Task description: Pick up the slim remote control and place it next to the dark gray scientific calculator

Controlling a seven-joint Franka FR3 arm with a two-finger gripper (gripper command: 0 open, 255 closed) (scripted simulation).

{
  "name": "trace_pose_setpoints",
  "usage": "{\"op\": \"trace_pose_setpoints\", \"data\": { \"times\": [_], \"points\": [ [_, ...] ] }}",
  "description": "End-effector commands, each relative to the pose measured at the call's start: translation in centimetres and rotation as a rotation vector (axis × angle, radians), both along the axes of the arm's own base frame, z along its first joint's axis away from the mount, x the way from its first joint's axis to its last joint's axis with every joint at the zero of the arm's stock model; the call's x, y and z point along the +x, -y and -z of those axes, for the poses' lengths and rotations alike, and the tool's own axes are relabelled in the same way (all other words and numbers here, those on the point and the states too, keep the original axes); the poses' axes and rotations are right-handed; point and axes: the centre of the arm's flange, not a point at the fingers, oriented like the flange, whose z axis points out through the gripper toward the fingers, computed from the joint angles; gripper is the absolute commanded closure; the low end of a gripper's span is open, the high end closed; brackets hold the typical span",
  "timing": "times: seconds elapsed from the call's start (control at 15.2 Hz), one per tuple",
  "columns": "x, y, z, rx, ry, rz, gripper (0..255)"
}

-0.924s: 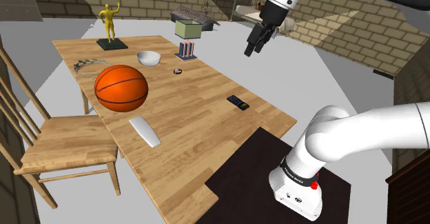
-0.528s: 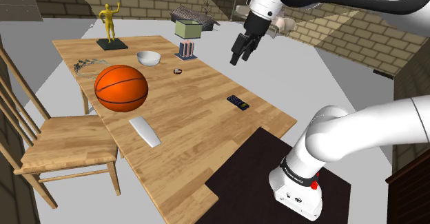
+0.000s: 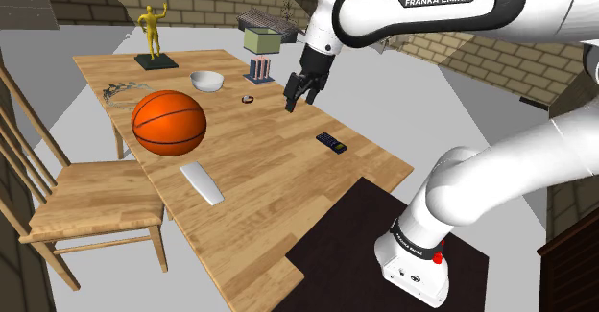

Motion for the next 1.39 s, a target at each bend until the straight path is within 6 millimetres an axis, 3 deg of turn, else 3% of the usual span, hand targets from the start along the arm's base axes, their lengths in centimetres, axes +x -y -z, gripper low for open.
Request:
{"op": "trace_pose_setpoints", "data": {
  "times": [0.0, 1.32],
  "points": [
    [1.4, -1.3, 1.9, -0.001, -0.006, 0.009, 0],
    [15.8, -13.2, 21.5, -0.023, -0.083, 0.097, 0]
  ]
}}
